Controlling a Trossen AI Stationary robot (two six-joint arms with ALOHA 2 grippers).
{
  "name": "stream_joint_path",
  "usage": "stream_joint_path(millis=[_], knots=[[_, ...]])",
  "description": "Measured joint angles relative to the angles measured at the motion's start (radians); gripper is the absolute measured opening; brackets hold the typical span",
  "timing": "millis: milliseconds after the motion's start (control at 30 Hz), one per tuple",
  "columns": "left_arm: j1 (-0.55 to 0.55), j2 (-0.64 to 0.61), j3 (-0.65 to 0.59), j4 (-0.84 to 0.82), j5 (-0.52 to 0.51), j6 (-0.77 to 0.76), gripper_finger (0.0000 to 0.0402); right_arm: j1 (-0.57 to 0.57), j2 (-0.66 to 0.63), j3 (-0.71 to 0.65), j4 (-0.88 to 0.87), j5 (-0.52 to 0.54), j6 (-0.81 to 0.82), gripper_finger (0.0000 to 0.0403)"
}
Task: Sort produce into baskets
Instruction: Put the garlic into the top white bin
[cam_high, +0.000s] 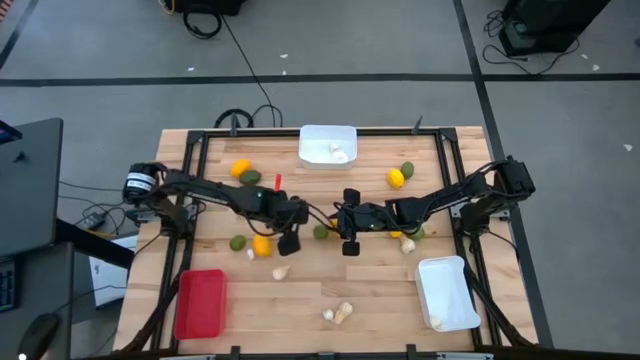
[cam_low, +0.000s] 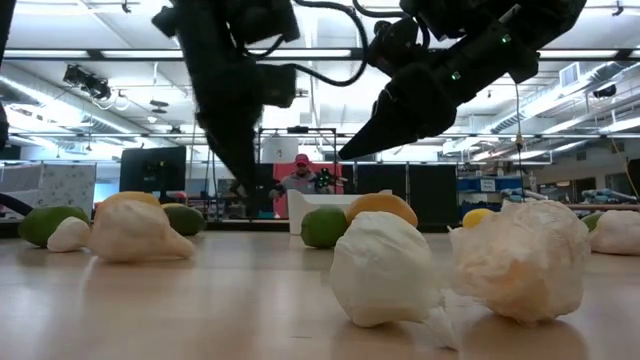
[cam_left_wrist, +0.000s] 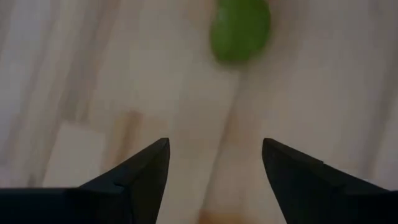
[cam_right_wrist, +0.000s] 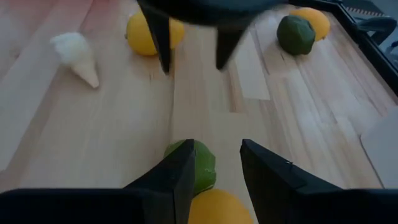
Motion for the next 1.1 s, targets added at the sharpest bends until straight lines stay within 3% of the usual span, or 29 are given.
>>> stream_joint_path(millis=[200,400,500,733,967,1100], knots=[[-0.086,-0.005,0.027,-0.227,0.132,-0.119,0.0261,-0.004,0.0,0.0,0.003,0.002,-0.005,0.0142],[-0.174,-0.005,0.027,-0.404,0.169,-0.261,0.0261,-0.008,0.0,0.0,0.017,0.002,-0.008,0.0142],[-0.211,-0.005,0.027,-0.359,0.173,-0.273,0.0261,-0.008,0.0,0.0,0.016,0.002,-0.01,0.0142],[-0.302,-0.005,-0.007,0.031,0.137,-0.148,0.0261,-0.008,0.0,0.0,0.016,-0.001,-0.026,0.0142],[-0.332,-0.005,-0.02,0.063,-0.022,-0.138,0.028,-0.008,0.0,0.0,0.016,-0.001,-0.032,0.0142],[-0.335,0.01,-0.02,0.081,-0.017,-0.135,0.0311,-0.008,0.0,0.0,0.015,-0.001,-0.035,0.0142]])
